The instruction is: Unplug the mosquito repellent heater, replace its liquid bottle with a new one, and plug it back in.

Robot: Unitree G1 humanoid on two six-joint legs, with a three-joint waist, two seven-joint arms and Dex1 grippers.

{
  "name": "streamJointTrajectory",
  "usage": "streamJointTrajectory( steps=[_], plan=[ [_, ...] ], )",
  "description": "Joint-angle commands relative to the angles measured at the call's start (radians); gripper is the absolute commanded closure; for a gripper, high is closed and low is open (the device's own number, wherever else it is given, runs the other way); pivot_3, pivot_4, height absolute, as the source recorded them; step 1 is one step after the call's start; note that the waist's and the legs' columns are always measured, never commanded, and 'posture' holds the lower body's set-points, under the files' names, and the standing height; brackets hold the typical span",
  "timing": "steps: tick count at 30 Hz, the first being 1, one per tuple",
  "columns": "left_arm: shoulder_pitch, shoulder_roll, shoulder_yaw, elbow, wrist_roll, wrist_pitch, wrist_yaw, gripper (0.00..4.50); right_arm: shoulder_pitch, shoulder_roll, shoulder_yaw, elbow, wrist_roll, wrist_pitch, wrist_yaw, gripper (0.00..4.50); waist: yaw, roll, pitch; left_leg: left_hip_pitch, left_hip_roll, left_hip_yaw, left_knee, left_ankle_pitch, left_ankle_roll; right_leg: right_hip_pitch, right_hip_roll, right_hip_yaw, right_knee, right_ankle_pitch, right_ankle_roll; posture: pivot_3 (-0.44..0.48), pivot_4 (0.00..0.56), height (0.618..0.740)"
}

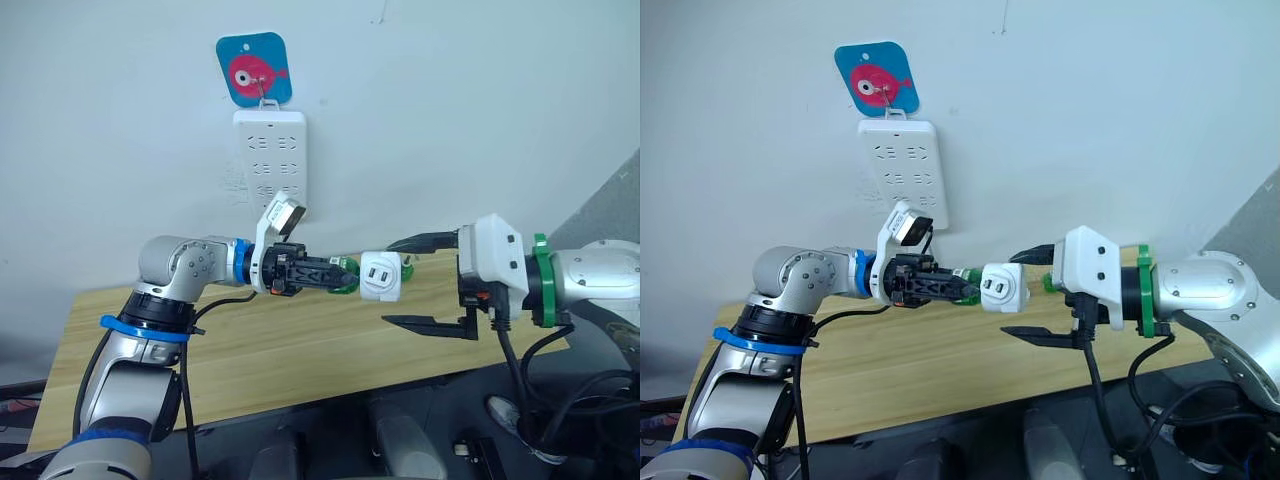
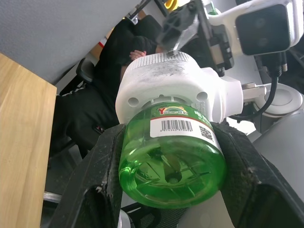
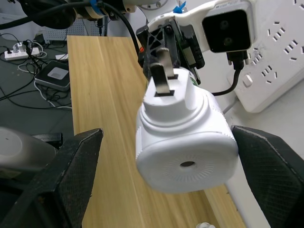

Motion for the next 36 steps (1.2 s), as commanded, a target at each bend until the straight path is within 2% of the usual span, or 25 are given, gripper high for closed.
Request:
streamJointTrajectory(
  steps=[1,6,9,12,20,22,27,30,36],
  plan=[
    [0.000,0.008,0.014,-0.035,-0.023,0.003,-0.020,2.22,-0.020,0.014,0.020,0.008,-0.061,-0.056,0.007,0.00,0.000,0.000,0.000,0.000,0.000,0.000,0.000,0.000,0.000,0.000,0.000,0.000,0.000,0.000,0.000,-0.268,0.131,0.740],
    [0.001,0.011,0.009,-0.039,-0.021,0.001,-0.026,2.22,-0.011,0.028,0.038,0.028,-0.119,-0.113,0.030,0.00,0.000,0.000,0.000,0.000,0.000,0.000,0.000,0.000,0.000,0.000,0.000,0.000,0.000,0.000,0.000,-0.268,0.130,0.740],
    [0.001,0.011,0.009,-0.038,-0.020,0.000,-0.029,2.22,-0.011,0.039,0.035,0.034,-0.124,-0.123,0.039,0.62,0.000,0.000,0.000,0.000,0.000,0.000,0.000,0.000,0.000,0.000,0.000,0.000,0.000,0.000,0.000,-0.268,0.130,0.740],
    [0.001,0.011,0.013,-0.041,-0.025,0.000,-0.033,2.22,-0.014,0.045,0.034,0.038,-0.130,-0.130,0.046,1.53,0.000,0.000,0.000,0.000,0.000,0.000,0.000,0.000,0.000,0.000,0.000,0.000,0.000,0.000,0.000,-0.268,0.130,0.740],
    [-0.004,0.016,0.016,-0.037,-0.039,0.034,-0.038,2.22,-0.037,0.059,0.024,0.038,-0.123,-0.118,0.051,1.53,-0.001,0.000,0.000,0.000,0.000,0.000,0.000,0.000,0.000,0.000,0.000,0.000,0.000,0.000,0.000,-0.267,0.129,0.740],
    [-0.006,0.008,0.024,-0.024,-0.026,0.027,-0.014,1.49,-0.035,0.056,0.018,0.038,-0.120,-0.113,0.055,1.53,0.000,0.000,0.000,0.000,0.000,0.000,0.000,0.000,0.000,0.000,0.000,0.000,0.000,0.000,0.000,-0.260,0.124,0.740],
    [0.029,0.022,-0.005,-0.072,0.116,-0.225,-0.005,0.02,0.000,0.029,-0.021,0.034,-0.097,-0.090,0.065,1.53,0.001,0.000,-0.001,0.000,0.000,0.000,0.000,0.000,0.000,0.000,-0.001,0.000,0.000,0.000,0.000,-0.258,0.123,0.740],
    [0.033,0.057,-0.042,-0.072,0.225,-0.397,-0.047,0.00,0.035,0.007,-0.056,0.026,-0.070,-0.059,0.064,1.53,0.002,0.000,-0.002,0.000,0.000,0.000,0.000,0.000,0.000,0.000,-0.001,0.000,0.000,0.000,0.000,-0.253,0.123,0.740],
    [0.047,0.067,-0.117,-0.040,0.483,-0.880,-0.094,0.00,0.125,-0.077,-0.101,-0.003,-0.021,0.081,0.047,1.53,0.005,0.001,-0.005,0.000,0.000,0.000,0.000,0.000,0.000,0.000,-0.001,0.000,0.000,0.000,0.000,-0.248,0.124,0.740]
  ],
)
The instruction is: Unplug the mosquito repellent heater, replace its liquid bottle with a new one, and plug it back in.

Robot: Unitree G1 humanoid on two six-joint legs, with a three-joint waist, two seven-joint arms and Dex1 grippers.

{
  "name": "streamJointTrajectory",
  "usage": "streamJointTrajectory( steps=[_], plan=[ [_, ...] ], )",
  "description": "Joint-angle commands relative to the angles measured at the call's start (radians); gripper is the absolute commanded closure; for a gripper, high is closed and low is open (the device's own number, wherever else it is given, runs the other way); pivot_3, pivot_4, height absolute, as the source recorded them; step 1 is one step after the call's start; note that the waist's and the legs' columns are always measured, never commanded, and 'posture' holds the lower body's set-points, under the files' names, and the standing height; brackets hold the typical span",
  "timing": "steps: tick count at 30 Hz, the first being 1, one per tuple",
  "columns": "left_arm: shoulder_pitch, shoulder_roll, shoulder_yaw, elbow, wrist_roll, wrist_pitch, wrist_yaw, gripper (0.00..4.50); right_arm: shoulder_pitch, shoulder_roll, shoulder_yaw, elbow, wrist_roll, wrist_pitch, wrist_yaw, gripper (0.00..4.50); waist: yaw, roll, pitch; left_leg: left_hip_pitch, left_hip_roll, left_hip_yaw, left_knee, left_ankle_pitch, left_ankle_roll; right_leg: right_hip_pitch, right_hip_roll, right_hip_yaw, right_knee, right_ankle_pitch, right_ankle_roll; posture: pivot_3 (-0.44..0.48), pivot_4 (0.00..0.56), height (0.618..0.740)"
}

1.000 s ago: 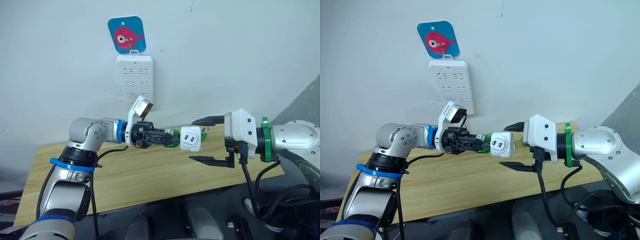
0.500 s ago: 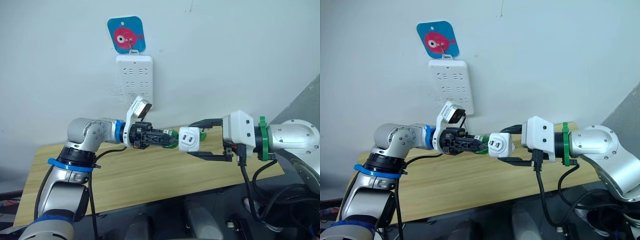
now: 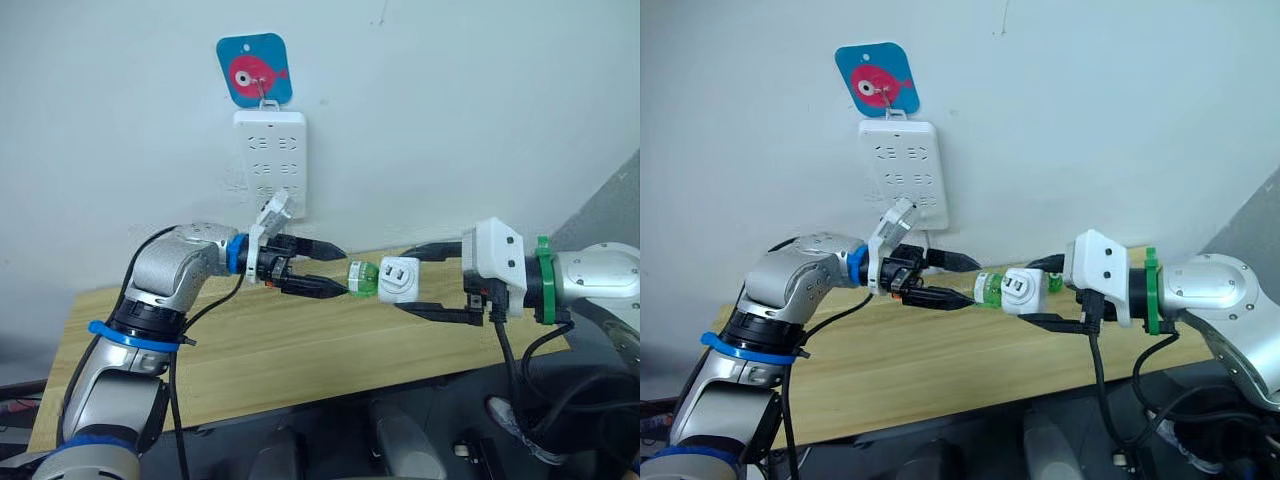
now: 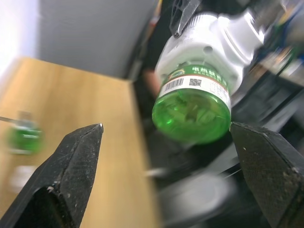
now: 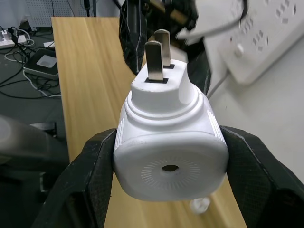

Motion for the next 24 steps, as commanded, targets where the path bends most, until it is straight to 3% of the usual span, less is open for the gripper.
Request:
streamJointTrajectory(
  steps=[1,7,12,24],
  plan=[
    [0.011,-0.009,-0.031,-0.008,0.100,-0.228,-0.032,0.00,0.028,-0.041,-0.052,-0.045,0.048,0.086,-0.023,1.53,0.001,0.000,-0.001,0.000,0.000,0.000,0.000,0.000,0.000,0.000,0.000,0.000,0.000,0.000,0.000,-0.248,0.124,0.740],
    [0.048,-0.066,-0.057,-0.055,0.155,-0.301,0.017,0.00,-0.003,-0.053,-0.049,-0.051,0.113,0.224,-0.076,1.53,-0.002,0.000,-0.006,0.000,0.000,0.001,0.000,0.000,0.001,0.000,0.000,0.001,0.000,0.000,0.000,-0.257,0.127,0.740],
    [0.106,-0.074,-0.100,-0.142,0.139,-0.199,0.020,0.00,-0.076,-0.036,-0.023,-0.038,0.137,0.302,-0.122,1.53,-0.006,0.001,-0.007,0.000,0.000,0.001,0.000,-0.001,0.001,0.000,0.001,0.001,0.000,0.000,0.000,-0.259,0.129,0.740],
    [0.062,-0.150,-0.110,-0.133,0.148,-0.102,0.098,0.00,-0.124,-0.024,0.029,-0.043,0.119,0.355,-0.150,1.53,-0.004,0.001,-0.007,0.000,0.000,0.000,0.000,-0.001,0.001,0.000,0.002,0.000,0.000,0.000,0.000,-0.265,0.135,0.740]
  ],
)
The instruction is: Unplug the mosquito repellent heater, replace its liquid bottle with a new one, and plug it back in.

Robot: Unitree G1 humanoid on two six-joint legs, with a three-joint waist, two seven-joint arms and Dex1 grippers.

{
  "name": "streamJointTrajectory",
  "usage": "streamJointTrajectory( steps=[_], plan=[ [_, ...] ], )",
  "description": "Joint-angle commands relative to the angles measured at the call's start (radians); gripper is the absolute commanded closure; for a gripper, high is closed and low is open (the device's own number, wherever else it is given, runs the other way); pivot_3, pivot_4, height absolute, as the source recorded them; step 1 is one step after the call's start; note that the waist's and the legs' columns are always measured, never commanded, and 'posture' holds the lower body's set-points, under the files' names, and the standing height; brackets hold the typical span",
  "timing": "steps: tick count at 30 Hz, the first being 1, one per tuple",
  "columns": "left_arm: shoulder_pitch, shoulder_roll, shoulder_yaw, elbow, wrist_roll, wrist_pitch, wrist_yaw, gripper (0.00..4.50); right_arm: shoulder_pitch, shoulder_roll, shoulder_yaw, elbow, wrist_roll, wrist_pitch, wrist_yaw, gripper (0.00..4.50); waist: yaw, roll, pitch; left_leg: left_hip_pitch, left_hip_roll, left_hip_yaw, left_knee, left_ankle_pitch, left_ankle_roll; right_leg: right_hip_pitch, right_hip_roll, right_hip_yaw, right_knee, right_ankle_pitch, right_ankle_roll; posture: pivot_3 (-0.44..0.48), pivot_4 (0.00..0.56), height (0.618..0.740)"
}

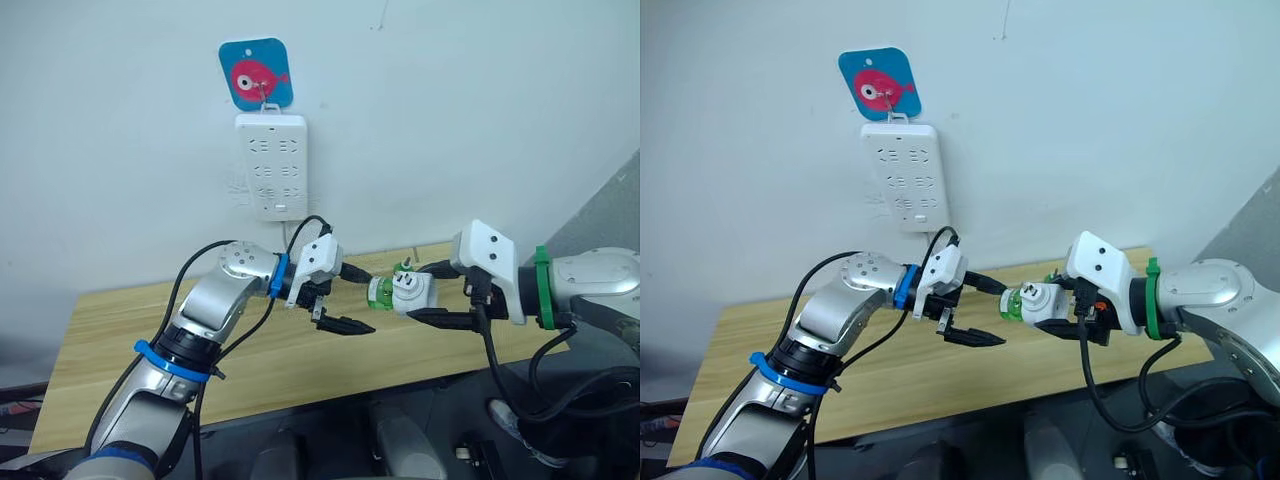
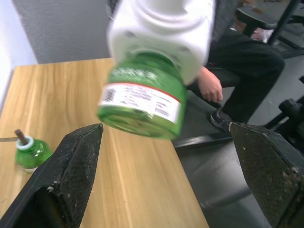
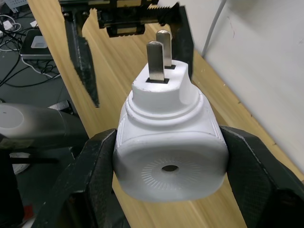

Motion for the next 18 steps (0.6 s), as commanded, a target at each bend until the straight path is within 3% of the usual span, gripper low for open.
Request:
streamJointTrajectory(
  steps=[1,10,13,18],
  plan=[
    [-0.024,-0.010,0.001,-0.031,-0.013,0.004,0.004,0.00,-0.026,0.002,-0.007,-0.022,0.007,0.001,-0.008,1.53,0.000,0.000,0.000,0.000,0.000,0.000,0.000,0.000,0.000,0.000,0.000,0.000,0.000,0.000,0.000,-0.265,0.136,0.740],
    [-0.044,-0.027,-0.032,-0.028,-0.003,-0.001,-0.022,0.00,-0.047,0.005,0.016,-0.027,0.005,0.004,-0.004,1.53,-0.001,0.000,0.000,0.000,0.000,0.000,0.000,0.000,0.000,0.000,0.000,0.000,0.000,0.000,0.000,-0.265,0.140,0.740],
    [-0.049,-0.029,-0.034,-0.018,-0.003,-0.001,-0.026,0.59,-0.051,0.005,0.016,-0.029,0.006,0.003,0.000,1.53,-0.001,0.000,0.000,0.000,0.000,0.000,0.000,0.000,0.000,0.000,0.000,0.000,0.000,0.000,0.000,-0.267,0.141,0.740],
    [-0.050,-0.036,-0.035,-0.007,0.000,-0.006,-0.021,2.06,-0.050,0.004,0.013,-0.038,0.004,-0.009,0.014,1.53,-0.001,0.000,0.000,0.000,0.000,0.000,0.000,0.000,0.000,0.000,0.000,0.000,0.000,0.000,0.000,-0.269,0.141,0.740]
  ],
)
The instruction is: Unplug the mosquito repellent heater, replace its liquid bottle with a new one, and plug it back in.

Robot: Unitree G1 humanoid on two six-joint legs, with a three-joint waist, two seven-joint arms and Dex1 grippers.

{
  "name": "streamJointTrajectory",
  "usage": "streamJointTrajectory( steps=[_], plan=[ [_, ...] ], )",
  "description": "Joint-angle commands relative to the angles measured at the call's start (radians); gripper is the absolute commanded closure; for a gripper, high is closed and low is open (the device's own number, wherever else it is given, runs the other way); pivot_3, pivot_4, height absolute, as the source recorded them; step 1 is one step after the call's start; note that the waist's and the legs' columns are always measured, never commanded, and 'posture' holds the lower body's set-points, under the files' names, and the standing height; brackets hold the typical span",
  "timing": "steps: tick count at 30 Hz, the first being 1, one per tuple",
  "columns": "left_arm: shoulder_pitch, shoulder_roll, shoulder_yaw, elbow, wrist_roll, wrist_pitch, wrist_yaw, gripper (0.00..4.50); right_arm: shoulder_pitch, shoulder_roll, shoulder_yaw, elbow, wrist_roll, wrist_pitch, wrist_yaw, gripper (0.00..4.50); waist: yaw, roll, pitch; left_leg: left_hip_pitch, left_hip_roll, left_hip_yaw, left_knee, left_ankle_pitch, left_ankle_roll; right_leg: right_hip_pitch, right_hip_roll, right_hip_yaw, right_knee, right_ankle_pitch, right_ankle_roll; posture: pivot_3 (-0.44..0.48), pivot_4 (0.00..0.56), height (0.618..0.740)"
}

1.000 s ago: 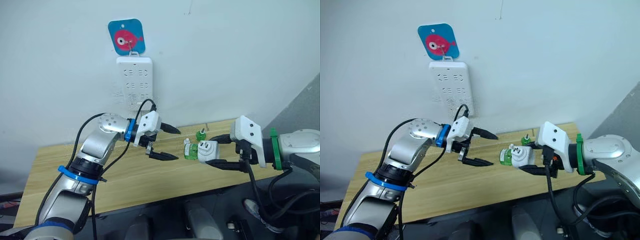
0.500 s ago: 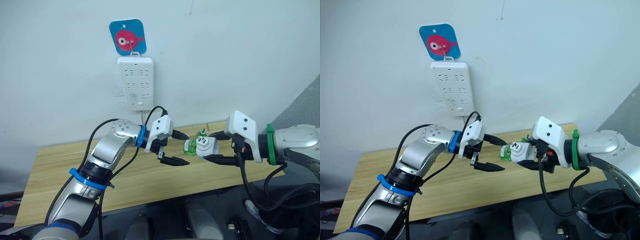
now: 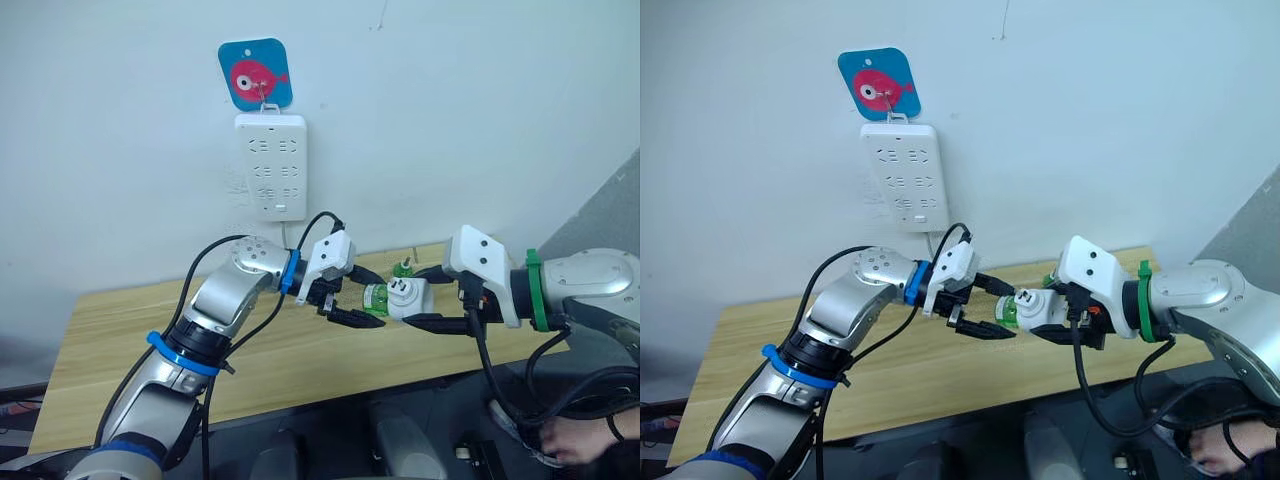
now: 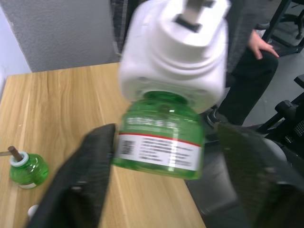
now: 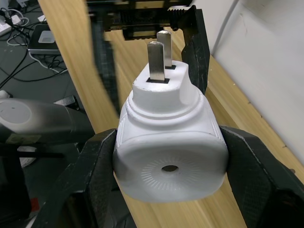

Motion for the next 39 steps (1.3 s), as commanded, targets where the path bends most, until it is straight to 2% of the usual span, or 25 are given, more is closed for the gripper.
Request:
streamJointTrajectory(
  steps=[1,4,6,9,12,15,17,19,22,26,31,35,39],
  plan=[
    [-0.014,-0.016,-0.007,-0.018,-0.009,-0.016,-0.009,2.22,-0.022,0.001,-0.017,-0.020,0.002,-0.024,0.002,1.53,0.000,0.000,0.000,0.000,0.000,0.000,0.000,0.000,0.000,0.000,0.000,0.000,0.000,0.000,0.000,-0.269,0.141,0.740],
    [-0.007,-0.014,-0.010,-0.012,-0.005,-0.028,-0.014,2.22,-0.025,0.013,-0.023,-0.018,0.006,-0.016,-0.008,1.53,0.000,0.000,0.000,0.000,0.000,0.000,0.000,0.000,0.000,0.000,0.000,0.000,0.000,0.000,0.000,-0.269,0.142,0.740],
    [-0.003,-0.014,-0.010,-0.010,-0.005,-0.029,-0.017,2.22,-0.024,0.013,-0.029,-0.018,0.007,-0.028,0.003,0.80,0.000,0.000,0.000,0.000,0.000,0.000,0.000,0.000,0.000,0.000,0.000,0.000,0.000,0.000,0.000,-0.269,0.142,0.740],
    [0.011,-0.012,-0.003,-0.016,-0.027,-0.002,-0.030,2.22,-0.016,0.005,-0.062,-0.004,0.002,-0.038,0.003,0.00,0.000,0.000,0.000,0.000,0.000,0.000,0.000,0.000,0.000,0.000,0.000,0.000,0.000,0.000,0.000,-0.269,0.143,0.740],
    [0.036,-0.006,0.017,-0.021,-0.068,0.050,-0.038,2.22,0.014,-0.016,-0.140,0.019,0.011,-0.044,0.012,0.00,0.000,0.000,0.000,0.000,0.000,0.000,0.000,0.000,0.000,0.000,0.000,0.000,0.000,0.000,0.000,-0.267,0.143,0.740],
    [0.069,-0.007,0.073,-0.025,-0.155,0.181,-0.017,2.22,0.103,-0.024,-0.309,0.032,0.056,-0.040,0.031,0.00,0.003,0.000,0.000,0.000,0.000,-0.001,0.000,0.000,0.000,0.000,0.000,0.000,0.000,0.000,0.000,-0.264,0.143,0.740],
    [0.081,-0.017,0.128,-0.028,-0.242,0.304,0.014,2.22,0.141,-0.001,-0.440,0.028,0.174,0.015,0.019,0.00,0.004,0.000,0.000,0.000,0.000,0.000,0.000,0.000,0.000,0.000,0.001,0.000,0.000,0.000,0.000,-0.268,0.142,0.740],
    [0.079,-0.035,0.196,-0.021,-0.352,0.456,0.057,2.22,0.179,0.045,-0.556,0.021,0.326,0.065,-0.054,0.00,0.003,0.000,0.000,-0.001,0.000,-0.001,0.000,0.000,0.000,0.000,0.001,0.000,0.000,0.000,0.000,-0.274,0.140,0.740],
    [0.067,-0.056,0.266,-0.008,-0.459,0.608,0.106,2.22,0.223,0.109,-0.631,0.020,0.510,0.070,-0.202,0.00,0.002,0.000,0.000,0.001,0.000,-0.001,0.000,0.000,0.000,0.002,0.001,-0.001,0.000,0.000,0.000,-0.276,0.139,0.740],
    [0.052,-0.072,0.332,0.016,-0.551,0.740,0.162,2.22,0.291,0.185,-0.640,0.026,0.755,-0.022,-0.472,0.00,0.001,0.000,-0.001,0.001,0.000,-0.001,0.000,0.000,0.000,0.002,0.004,0.000,0.000,0.000,0.000,-0.270,0.135,0.740],
    [0.015,-0.131,0.454,0.070,-0.677,0.888,0.279,2.22,0.334,0.283,-0.535,0.021,0.949,-0.196,-0.750,0.00,0.001,0.001,-0.003,0.001,0.000,0.000,0.000,0.000,0.000,0.002,0.004,0.001,0.000,0.000,0.000,-0.265,0.129,0.740],
    [-0.001,-0.183,0.536,0.073,-0.765,0.984,0.383,2.22,0.339,0.324,-0.458,0.020,1.040,-0.292,-0.841,0.00,0.001,0.002,-0.003,0.001,0.000,0.000,0.000,0.000,0.000,0.002,0.004,0.001,0.000,0.000,0.001,-0.263,0.122,0.740],
    [-0.024,-0.224,0.599,0.084,-0.839,1.042,0.475,2.22,0.339,0.344,-0.397,0.042,1.035,-0.341,-0.854,0.00,0.001,0.002,-0.005,0.001,0.000,0.000,0.000,0.000,0.000,0.002,0.004,0.001,0.000,0.000,0.001,-0.261,0.115,0.740]
  ],
)
